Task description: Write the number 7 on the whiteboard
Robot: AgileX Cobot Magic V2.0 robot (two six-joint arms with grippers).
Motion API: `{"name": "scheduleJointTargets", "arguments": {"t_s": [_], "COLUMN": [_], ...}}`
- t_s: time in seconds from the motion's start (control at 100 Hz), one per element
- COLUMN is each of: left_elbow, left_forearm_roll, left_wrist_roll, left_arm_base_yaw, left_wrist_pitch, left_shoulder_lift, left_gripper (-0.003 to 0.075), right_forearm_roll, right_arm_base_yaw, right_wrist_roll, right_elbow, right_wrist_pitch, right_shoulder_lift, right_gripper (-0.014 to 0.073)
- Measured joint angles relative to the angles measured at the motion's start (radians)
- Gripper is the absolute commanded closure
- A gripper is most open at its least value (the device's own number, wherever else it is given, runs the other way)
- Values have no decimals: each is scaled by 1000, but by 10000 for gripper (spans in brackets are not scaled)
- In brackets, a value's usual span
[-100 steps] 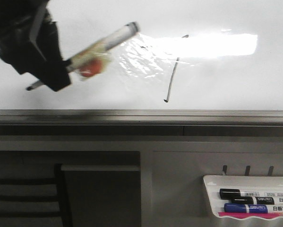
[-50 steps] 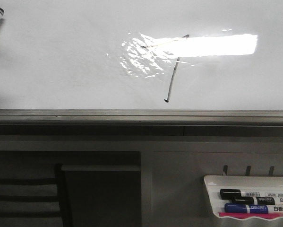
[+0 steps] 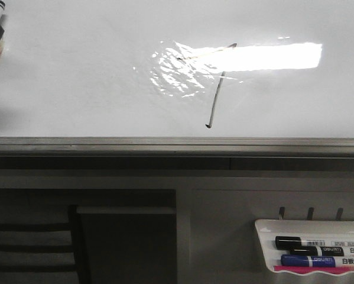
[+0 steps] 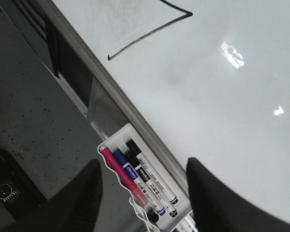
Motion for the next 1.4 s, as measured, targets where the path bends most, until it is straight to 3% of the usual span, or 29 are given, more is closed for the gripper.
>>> {"name": "scheduleJointTargets", "arguments": {"t_s": [0.33, 0.4, 0.57, 0.64, 0.84, 1.1, 1.26, 1.4], "left_elbow": [0, 0, 0, -7, -45, -48, 45, 201], "left_forearm_roll": [-42, -44, -44, -44, -23, -11, -11, -4], "left_wrist_roll": [-5, -5, -5, -5, -5, 117, 162, 171], "left_arm_base_yaw": [0, 0, 0, 0, 0, -67, -178, -264], "left_wrist_pitch": [30, 30, 50, 69, 147, 193, 159, 39], "left_shoulder_lift": [20, 22, 27, 28, -26, -275, -421, -523], "left_gripper": [717, 654, 413, 371, 373, 373, 373, 373], "right_forearm_roll": [0, 0, 0, 0, -15, -185, -191, -220], "right_arm_base_yaw": [0, 0, 0, 0, -2, -4, -8, -8], "right_wrist_roll": [3, 3, 3, 7, 153, 588, 673, 678], "right_elbow": [0, 0, 0, 0, 0, 0, 71, 207], "right_wrist_pitch": [-8, -8, -10, -10, 12, 43, -44, -182], "right_shoulder_lift": [0, 0, 0, 0, 0, -53, -135, -211], "right_gripper": [239, 239, 239, 239, 241, 257, 340, 418]}}
